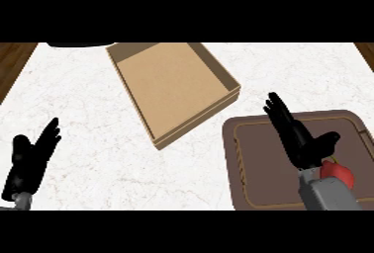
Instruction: Pick the bell pepper from the tray and place it in the cardboard box
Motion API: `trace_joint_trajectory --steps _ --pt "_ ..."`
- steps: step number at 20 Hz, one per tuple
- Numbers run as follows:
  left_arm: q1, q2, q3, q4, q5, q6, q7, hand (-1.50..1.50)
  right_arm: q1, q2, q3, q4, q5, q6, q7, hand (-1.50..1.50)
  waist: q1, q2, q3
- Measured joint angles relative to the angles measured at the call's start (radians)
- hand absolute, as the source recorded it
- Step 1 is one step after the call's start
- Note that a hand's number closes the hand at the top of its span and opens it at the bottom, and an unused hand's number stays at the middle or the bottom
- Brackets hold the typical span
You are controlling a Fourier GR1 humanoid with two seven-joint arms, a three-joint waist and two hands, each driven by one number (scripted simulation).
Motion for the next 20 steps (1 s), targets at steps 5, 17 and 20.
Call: trace_joint_trajectory --steps 5,17,20 --pt "-0.018 0.004 0.001 -0.039 -0.051 0.034 -0.044 0.0 -0.032 -0.068 -0.123 -0.084 0.073 -0.153 -0.064 -1.5 -0.012 -0.013 -0.025" --pt "-0.001 -0.063 -0.043 -0.09 -0.119 0.073 -0.134 0.0 0.208 -0.141 -0.329 -0.245 0.397 -0.712 -0.034 -1.5 -0.024 -0.013 -0.037" --pt "-0.009 -0.069 -0.044 -0.093 -0.124 0.07 -0.133 0.0 0.311 -0.219 -0.308 -0.303 0.491 -0.698 0.072 -1.5 -0.02 -0.01 -0.038"
